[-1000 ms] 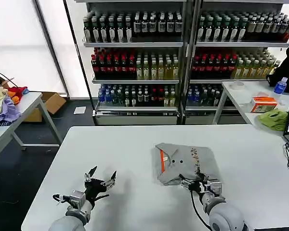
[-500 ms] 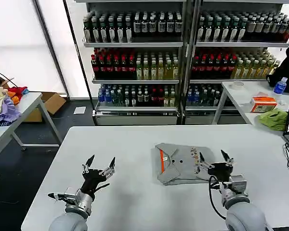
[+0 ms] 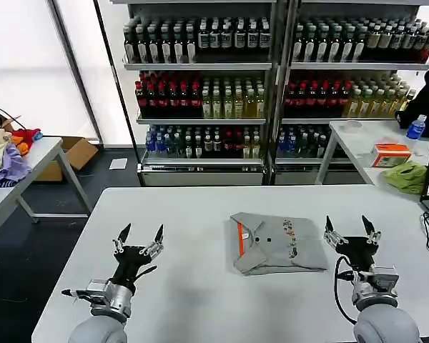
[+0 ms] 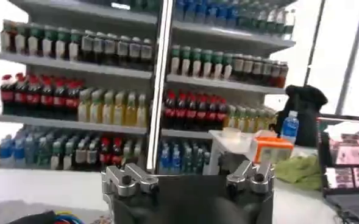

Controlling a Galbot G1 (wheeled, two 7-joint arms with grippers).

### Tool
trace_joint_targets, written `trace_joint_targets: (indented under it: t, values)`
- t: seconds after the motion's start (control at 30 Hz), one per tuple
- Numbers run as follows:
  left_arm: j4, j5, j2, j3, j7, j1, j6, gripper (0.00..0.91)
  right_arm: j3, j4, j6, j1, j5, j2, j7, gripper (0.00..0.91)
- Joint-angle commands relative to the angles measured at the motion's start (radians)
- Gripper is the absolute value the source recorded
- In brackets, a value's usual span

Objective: Fold and organize the clothes.

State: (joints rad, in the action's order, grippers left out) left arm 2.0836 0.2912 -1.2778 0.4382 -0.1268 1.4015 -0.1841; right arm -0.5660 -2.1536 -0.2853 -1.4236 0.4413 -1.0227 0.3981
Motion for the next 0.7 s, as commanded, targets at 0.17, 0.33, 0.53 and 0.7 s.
trace_joint_targets:
  t: [0.17,0.33,0.53,0.7]
  values:
    - [0.003,-0.070,-0.014,0.031,0.039,-0.017,-0.025,0.907,-0.088,0.000,0.064,-0.081,-0.027,-0.109,-0.001,0.907]
    - [-0.005,-0.054,-0.013,0.029,0.031,-0.022,-0.032,0.907,-0.092,0.008,0.068,-0.088,-0.028,-0.117,-0.001,0.907]
    - [-0.003,-0.052,-0.013,0.026,0.038,-0.025,-0.031,0.907,-0.089,0.009,0.069,-0.088,-0.032,-0.118,-0.002,0.907]
    - [0.000,-0.022,-0.012,0.022,0.041,-0.024,-0.033,0.907,-0.090,0.006,0.067,-0.088,-0.032,-0.112,-0.003,0.907]
